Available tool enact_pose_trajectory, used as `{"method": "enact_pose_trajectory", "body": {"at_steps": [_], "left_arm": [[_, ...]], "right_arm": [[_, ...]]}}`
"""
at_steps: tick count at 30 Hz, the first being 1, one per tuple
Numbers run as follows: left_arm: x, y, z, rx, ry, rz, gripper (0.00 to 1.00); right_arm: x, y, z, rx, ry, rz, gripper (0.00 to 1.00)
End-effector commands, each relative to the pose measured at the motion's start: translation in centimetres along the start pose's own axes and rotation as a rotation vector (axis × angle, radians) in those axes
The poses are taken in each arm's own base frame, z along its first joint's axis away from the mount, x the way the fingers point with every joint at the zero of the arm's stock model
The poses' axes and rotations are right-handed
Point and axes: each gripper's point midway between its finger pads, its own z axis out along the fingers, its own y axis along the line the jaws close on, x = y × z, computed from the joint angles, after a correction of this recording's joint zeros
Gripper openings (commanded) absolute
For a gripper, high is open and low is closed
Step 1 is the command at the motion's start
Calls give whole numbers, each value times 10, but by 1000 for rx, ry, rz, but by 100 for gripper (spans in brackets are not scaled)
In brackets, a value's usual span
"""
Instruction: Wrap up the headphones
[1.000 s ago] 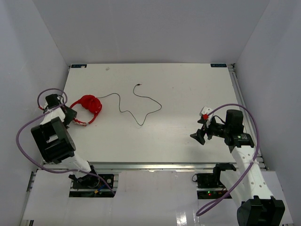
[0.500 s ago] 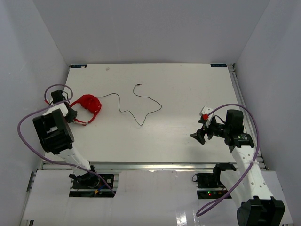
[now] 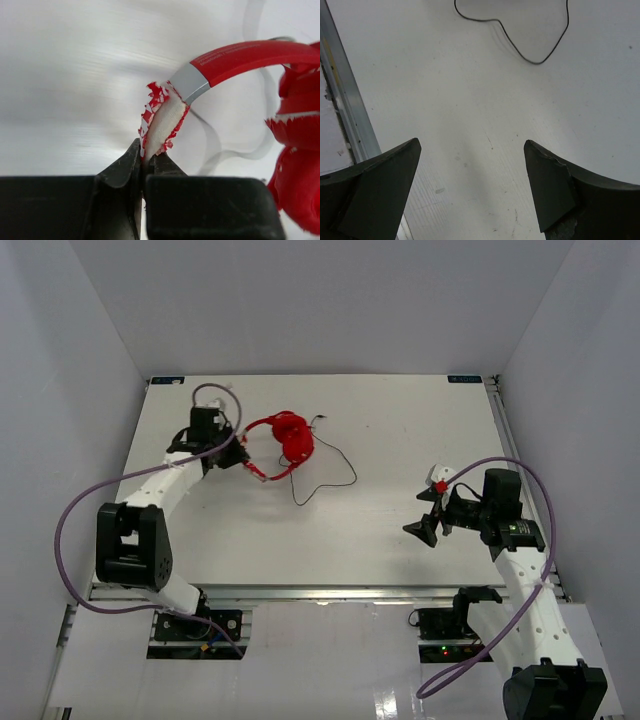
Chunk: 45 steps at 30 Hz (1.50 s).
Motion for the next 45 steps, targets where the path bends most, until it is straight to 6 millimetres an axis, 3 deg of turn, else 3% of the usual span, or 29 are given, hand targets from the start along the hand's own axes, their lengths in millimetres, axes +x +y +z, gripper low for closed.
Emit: {"method": "enact_pose_trajectory", "body": {"at_steps": [1, 6, 10, 11, 15, 21, 25, 32, 36, 43, 45], "left_arm": [[-3, -108, -67, 337, -20, 77, 0], [3, -155, -112, 492, -34, 80, 0], [-14, -175, -146, 568, -81, 78, 0], [-12, -176, -147, 571, -72, 78, 0], [-26, -193, -179, 621, -95, 93, 0], [-30, -197, -204, 649, -108, 91, 0], [-33, -200, -221, 668, -120, 79, 0], [-46, -212, -252, 718, -151, 64, 0], [-63, -219, -280, 734, -209, 68, 0], [-83, -221, -313, 739, -301, 33, 0], [-90, -220, -320, 734, -332, 14, 0]], "right_arm": [[-58, -9, -6, -8, -92, -7, 90], [-131, -34, -10, 38, -254, 159, 90], [-152, -27, -1, -64, -377, 237, 90], [-151, -24, 0, -90, -376, 244, 90], [-152, -3, 9, -294, -438, -21, 90], [-163, -37, 48, -207, -428, -39, 90], [-171, -48, 72, -185, -487, -11, 90], [-157, -19, 128, -330, -448, 27, 90], [-151, -9, 152, -406, -457, 81, 90], [-138, 31, 175, -560, -433, 138, 98], [-129, 41, 176, -580, -420, 142, 88]]}}
